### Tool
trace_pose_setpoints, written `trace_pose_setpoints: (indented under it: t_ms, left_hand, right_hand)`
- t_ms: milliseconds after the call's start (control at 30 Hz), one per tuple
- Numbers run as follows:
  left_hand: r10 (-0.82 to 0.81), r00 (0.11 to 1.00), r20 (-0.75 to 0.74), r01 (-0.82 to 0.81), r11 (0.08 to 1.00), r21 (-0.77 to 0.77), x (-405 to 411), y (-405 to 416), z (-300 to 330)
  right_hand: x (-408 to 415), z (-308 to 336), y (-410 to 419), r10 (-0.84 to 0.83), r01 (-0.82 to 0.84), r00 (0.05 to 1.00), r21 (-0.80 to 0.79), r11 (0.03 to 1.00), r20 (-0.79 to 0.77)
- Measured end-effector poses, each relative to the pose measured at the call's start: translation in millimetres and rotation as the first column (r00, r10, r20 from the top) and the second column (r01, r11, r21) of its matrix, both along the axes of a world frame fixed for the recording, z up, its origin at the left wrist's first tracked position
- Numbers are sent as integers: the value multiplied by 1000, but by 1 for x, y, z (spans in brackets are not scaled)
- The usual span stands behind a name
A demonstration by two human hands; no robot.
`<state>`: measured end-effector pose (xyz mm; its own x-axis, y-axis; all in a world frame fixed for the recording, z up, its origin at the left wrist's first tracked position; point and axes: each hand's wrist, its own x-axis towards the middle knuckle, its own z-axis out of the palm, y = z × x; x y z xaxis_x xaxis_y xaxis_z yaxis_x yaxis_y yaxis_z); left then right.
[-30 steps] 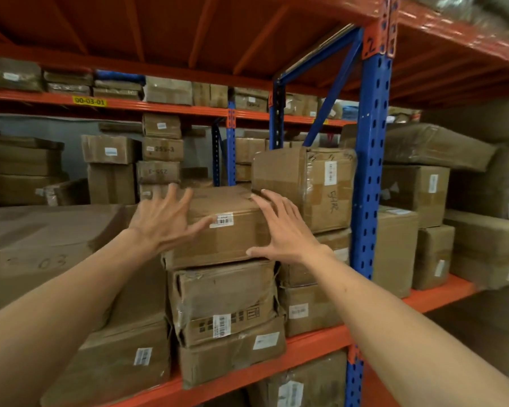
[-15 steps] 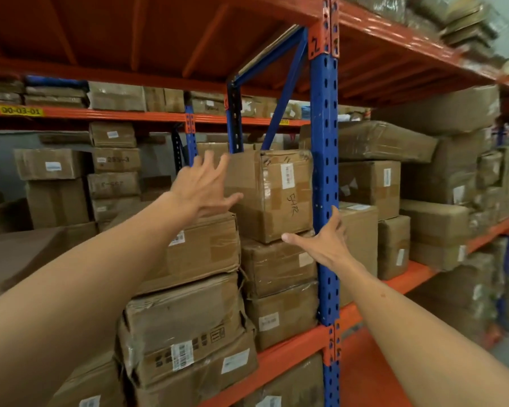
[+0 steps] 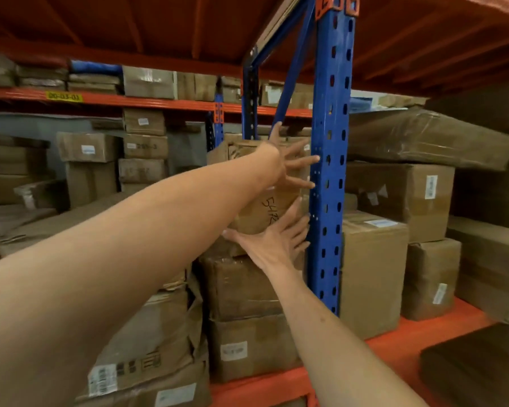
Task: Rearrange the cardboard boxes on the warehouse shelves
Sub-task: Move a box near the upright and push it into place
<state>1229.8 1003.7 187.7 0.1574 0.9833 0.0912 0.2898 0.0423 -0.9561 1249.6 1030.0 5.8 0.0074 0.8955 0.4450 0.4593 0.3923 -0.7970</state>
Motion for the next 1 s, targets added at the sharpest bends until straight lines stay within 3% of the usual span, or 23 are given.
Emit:
trace_pose_setpoints:
  t_ms: [67,167,300,533,700,767,867,1000]
  left_hand:
    - [92,996,-12,-92,995,26,3,7,-4]
    - [102,985,-142,-104,994,-10,6,11,-2]
    - [57,995,-85,-64,995,-75,2,2,2]
    - [-4,997,-78,1,1000,-31,-20,-50,9]
    - [-111,994,21,109,992,67,-39,-107,18]
    - [-183,976,119,163,973,163,-57,-132,19]
    - [-309,893,329,197,923,332,-91,-159,7]
    - [-384,765,516,135,880,455,-98,-160,-30]
  right_hand:
    - [-5,-1,2,-33,34,999,49,998,-20]
    - [-6,1,1,-95,98,995,109,989,-32]
    - [-4,-2,-8,-112,115,993,155,981,-27]
    - [-5,3,-51,-187,176,982,263,949,16]
    - [16,23,-91,-206,127,961,367,922,185]
    - [34,43,-102,-227,47,919,481,875,324]
    - [54,76,-117,-355,-66,775,625,778,523]
    - [72,97,-128,-452,-177,568,638,749,688]
